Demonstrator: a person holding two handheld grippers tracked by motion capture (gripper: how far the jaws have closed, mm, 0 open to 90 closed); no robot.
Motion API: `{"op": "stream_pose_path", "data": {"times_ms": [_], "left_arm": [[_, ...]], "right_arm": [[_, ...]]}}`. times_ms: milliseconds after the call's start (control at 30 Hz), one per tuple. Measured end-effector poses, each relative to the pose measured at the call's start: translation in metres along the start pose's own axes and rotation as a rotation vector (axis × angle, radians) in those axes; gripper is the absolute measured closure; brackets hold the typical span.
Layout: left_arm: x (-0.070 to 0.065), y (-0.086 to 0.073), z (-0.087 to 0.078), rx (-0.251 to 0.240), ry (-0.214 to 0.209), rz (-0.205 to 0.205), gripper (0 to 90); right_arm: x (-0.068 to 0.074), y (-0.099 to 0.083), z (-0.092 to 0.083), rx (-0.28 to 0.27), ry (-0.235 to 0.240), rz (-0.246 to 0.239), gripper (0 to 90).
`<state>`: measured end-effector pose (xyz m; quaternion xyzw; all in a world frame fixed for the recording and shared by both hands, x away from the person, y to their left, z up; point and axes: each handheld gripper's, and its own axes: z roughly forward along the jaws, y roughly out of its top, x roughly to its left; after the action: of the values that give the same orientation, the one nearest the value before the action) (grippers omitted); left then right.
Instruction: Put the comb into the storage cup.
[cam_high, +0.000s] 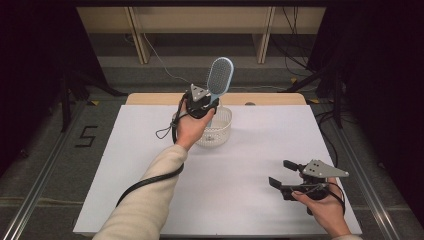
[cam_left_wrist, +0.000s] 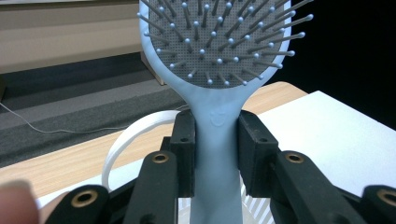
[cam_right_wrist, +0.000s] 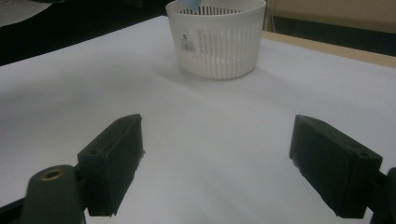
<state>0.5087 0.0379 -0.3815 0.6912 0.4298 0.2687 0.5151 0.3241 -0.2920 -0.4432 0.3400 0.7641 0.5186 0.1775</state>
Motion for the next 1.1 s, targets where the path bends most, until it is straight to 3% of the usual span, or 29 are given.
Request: {"op": "stream_pose_path", "data": {"times_ms": [333, 1100], "left_arm": [[0.0002, -0.0017, 0.0024, -0.003, 0.006, 0.019, 69.6], [0.0026, -0.0097, 0.0067, 0.006, 0.003, 0.002, 69.6]], "right_arm": [[-0.0002, -0.0003, 0.0002, 0.002, 0.0, -0.002, 17.9], [0.0001, -0.0007, 0.0007, 0.004, 0.003, -0.006, 17.8]]}}
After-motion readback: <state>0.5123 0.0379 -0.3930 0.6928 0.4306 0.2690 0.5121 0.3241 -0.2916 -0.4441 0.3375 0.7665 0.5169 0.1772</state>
